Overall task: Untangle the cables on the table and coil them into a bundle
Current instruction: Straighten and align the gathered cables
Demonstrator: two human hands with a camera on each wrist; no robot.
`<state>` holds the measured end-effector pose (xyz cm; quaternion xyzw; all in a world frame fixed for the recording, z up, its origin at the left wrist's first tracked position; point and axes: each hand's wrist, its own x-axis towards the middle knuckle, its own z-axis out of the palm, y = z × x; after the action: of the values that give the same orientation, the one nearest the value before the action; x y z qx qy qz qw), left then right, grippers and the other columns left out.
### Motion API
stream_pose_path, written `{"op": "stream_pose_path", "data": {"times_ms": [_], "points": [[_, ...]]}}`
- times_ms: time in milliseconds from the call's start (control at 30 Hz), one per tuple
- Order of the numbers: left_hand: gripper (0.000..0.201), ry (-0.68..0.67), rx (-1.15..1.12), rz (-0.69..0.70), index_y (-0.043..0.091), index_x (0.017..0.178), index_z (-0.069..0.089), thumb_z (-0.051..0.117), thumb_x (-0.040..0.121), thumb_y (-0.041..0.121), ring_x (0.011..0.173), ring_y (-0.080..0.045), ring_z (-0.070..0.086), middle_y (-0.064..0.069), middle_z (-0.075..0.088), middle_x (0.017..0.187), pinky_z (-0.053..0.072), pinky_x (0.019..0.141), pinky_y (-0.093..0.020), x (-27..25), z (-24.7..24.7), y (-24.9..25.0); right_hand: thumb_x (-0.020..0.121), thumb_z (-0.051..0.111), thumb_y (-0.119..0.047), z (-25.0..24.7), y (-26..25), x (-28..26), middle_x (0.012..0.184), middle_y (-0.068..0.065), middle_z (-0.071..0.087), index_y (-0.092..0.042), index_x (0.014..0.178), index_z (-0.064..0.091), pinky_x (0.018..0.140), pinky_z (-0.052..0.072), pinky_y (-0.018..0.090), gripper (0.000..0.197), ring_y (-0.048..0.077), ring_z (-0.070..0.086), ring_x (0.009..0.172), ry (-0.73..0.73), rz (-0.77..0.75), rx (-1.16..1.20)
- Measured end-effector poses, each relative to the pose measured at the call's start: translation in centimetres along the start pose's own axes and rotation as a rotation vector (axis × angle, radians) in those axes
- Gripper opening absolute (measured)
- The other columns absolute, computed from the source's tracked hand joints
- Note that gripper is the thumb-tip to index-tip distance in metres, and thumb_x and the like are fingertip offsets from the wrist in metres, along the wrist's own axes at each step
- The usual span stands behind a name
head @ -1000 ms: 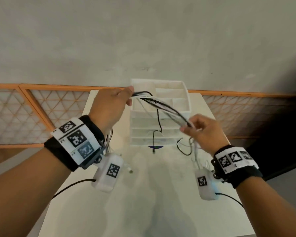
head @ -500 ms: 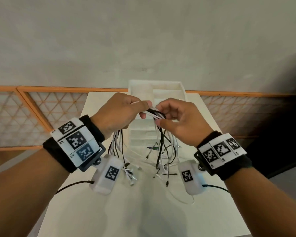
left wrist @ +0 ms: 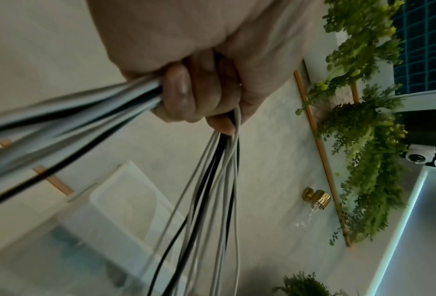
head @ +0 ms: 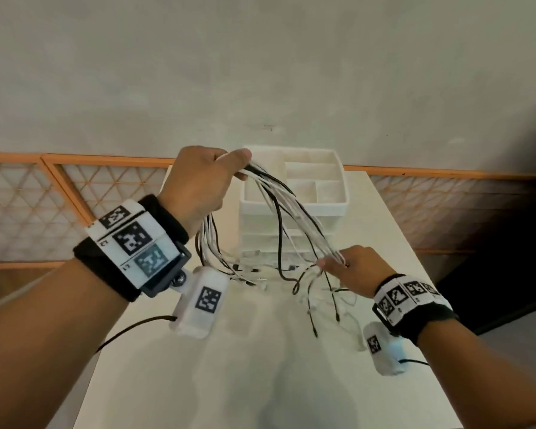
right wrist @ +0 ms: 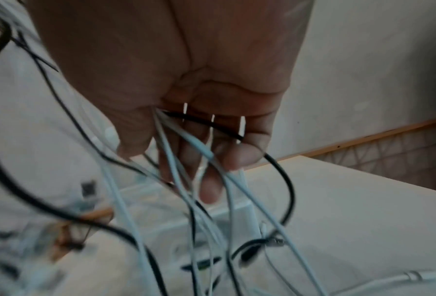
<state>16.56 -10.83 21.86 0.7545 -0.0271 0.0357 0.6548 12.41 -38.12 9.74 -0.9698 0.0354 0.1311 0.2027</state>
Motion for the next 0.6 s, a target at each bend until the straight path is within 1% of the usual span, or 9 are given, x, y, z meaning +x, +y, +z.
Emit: {"op": "stream_pose_path", "data": {"times_ms": [100, 233, 300, 333, 367, 400, 433, 533, 600], "points": [[0.039, 0.036, -0.135, -0.003, 0.016, 0.054, 0.065, 0.067, 0.091, 0.028, 0.043, -0.018, 0.016, -0.001, 0.024, 0.048, 0.017, 0.045, -0.025, 0.2, 0.2, 0.7, 0.092, 0.050, -0.058, 0.2, 1.4, 0.6, 0.059, -0.001, 0.062, -0.021, 0.067, 0.062, 0.059, 0.047, 0.031, 0.047, 0.023, 0.065, 0.065, -0.029, 0.131, -0.009], [0.041, 0.021, -0.161, 0.055, 0.018, 0.051, 0.065, 0.066, 0.091, 0.030, 0.042, -0.018, 0.013, -0.002, 0.023, 0.046, 0.016, 0.045, -0.024, 0.9, -0.2, 1.4, 0.095, 0.050, -0.048, 2.8, 4.4, 0.5, 0.084, 0.011, 0.071, -0.019, 0.093, 0.063, 0.072, 0.060, 0.038, 0.032, 0.029, 0.070, 0.071, -0.105, 0.301, -0.016], [0.046, 0.002, -0.109, 0.050, 0.020, 0.046, 0.065, 0.066, 0.091, 0.032, 0.042, -0.018, 0.013, -0.004, 0.021, 0.052, 0.016, 0.045, -0.024, 0.7, 0.0, 0.7, 0.094, 0.054, -0.031, 2.1, 5.2, 0.8, 0.097, 0.015, 0.074, -0.016, 0.102, 0.066, 0.082, 0.059, 0.043, 0.021, 0.034, 0.071, 0.086, 0.089, 0.324, 0.168], [0.046, 0.002, -0.093, 0.038, 0.020, 0.046, 0.065, 0.066, 0.091, 0.032, 0.042, -0.018, 0.013, -0.005, 0.021, 0.054, 0.016, 0.045, -0.024, 0.6, 0.1, 0.2, 0.091, 0.056, -0.022, 1.4, 5.5, 0.9, 0.100, 0.013, 0.074, -0.016, 0.106, 0.068, 0.085, 0.057, 0.041, 0.020, 0.035, 0.070, 0.093, 0.263, 0.315, 0.263], [0.045, 0.009, -0.085, 0.027, 0.020, 0.047, 0.065, 0.066, 0.091, 0.032, 0.041, -0.018, 0.014, -0.005, 0.021, 0.054, 0.017, 0.045, -0.024, 0.5, 0.2, -0.1, 0.088, 0.058, -0.015, 0.5, 5.6, 0.7, 0.102, 0.011, 0.074, -0.017, 0.107, 0.070, 0.087, 0.053, 0.035, 0.023, 0.034, 0.068, 0.099, 0.455, 0.294, 0.341], [0.045, 0.017, -0.084, 0.017, 0.019, 0.048, 0.064, 0.065, 0.091, 0.031, 0.041, -0.018, 0.014, -0.005, 0.021, 0.053, 0.017, 0.045, -0.023, 0.4, 0.3, -0.3, 0.088, 0.059, -0.011, -0.1, 5.7, 0.4, 0.104, 0.010, 0.073, -0.017, 0.109, 0.070, 0.087, 0.048, 0.028, 0.025, 0.032, 0.066, 0.103, 0.564, 0.278, 0.348], [0.045, 0.020, -0.086, 0.011, 0.019, 0.048, 0.064, 0.065, 0.091, 0.031, 0.042, -0.018, 0.014, -0.005, 0.021, 0.053, 0.016, 0.046, -0.024, 0.3, 0.3, -0.4, 0.089, 0.061, -0.011, -0.3, 5.6, 0.1, 0.109, 0.009, 0.072, -0.017, 0.113, 0.069, 0.086, 0.043, 0.025, 0.026, 0.031, 0.064, 0.106, 0.556, 0.252, 0.317], [0.044, -0.023, -0.073, 0.025, 0.020, 0.048, 0.066, 0.065, 0.091, 0.032, 0.046, -0.018, 0.014, -0.006, 0.020, 0.055, 0.016, 0.047, -0.025, 0.0, 0.4, -0.3, 0.082, 0.072, -0.026, 0.7, 5.2, -0.8, 0.135, 0.007, 0.060, -0.028, 0.138, 0.052, 0.101, 0.044, 0.031, 0.059, 0.029, 0.056, 0.123, 0.123, 0.197, 0.003], [0.047, -0.078, -0.040, 0.044, 0.021, 0.046, 0.064, 0.064, 0.092, 0.031, 0.044, -0.019, 0.015, -0.004, 0.021, 0.053, 0.017, 0.047, -0.025, -0.4, 0.6, 0.0, 0.077, 0.074, -0.028, 0.4, 3.9, -1.1, 0.140, 0.003, 0.055, -0.034, 0.140, 0.048, 0.103, 0.044, 0.036, 0.068, 0.025, 0.054, 0.125, 0.154, 0.107, 0.030]]}}
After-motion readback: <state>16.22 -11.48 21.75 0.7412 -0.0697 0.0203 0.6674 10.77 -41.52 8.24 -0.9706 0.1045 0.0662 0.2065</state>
